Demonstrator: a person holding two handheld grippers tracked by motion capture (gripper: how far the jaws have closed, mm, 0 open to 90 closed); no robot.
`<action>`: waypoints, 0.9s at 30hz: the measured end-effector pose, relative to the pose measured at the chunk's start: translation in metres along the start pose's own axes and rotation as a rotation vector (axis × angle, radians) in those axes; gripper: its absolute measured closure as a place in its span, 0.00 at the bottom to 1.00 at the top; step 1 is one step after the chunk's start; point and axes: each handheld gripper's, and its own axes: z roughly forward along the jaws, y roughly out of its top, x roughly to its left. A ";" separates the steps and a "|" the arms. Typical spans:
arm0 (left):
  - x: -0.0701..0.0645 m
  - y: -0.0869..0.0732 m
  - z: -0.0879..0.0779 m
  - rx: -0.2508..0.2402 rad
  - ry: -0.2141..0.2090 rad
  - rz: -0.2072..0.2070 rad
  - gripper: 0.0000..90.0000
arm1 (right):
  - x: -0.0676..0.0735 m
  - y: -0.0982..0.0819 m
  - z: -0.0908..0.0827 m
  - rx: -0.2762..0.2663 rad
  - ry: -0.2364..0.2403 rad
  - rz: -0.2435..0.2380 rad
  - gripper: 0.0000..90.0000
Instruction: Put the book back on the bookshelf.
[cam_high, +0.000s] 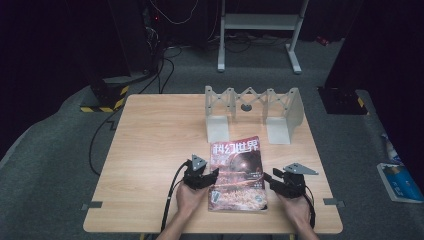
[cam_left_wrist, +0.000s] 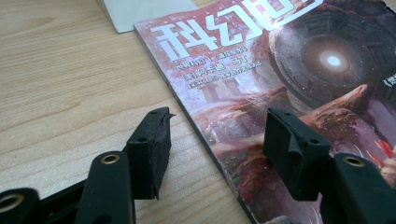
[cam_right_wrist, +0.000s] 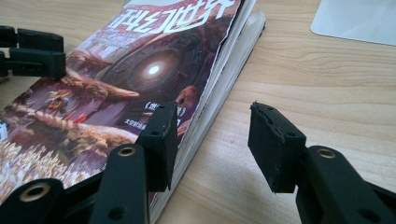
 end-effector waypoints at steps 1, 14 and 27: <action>0.000 0.000 0.000 0.000 0.002 0.003 0.46 | -0.001 0.001 0.001 -0.002 -0.001 0.012 0.58; 0.004 0.000 0.000 -0.001 -0.044 -0.033 0.51 | 0.002 0.029 0.015 -0.006 0.016 0.057 0.56; 0.006 0.003 0.001 0.010 -0.034 -0.031 0.45 | -0.002 0.049 0.043 0.080 0.007 0.060 0.53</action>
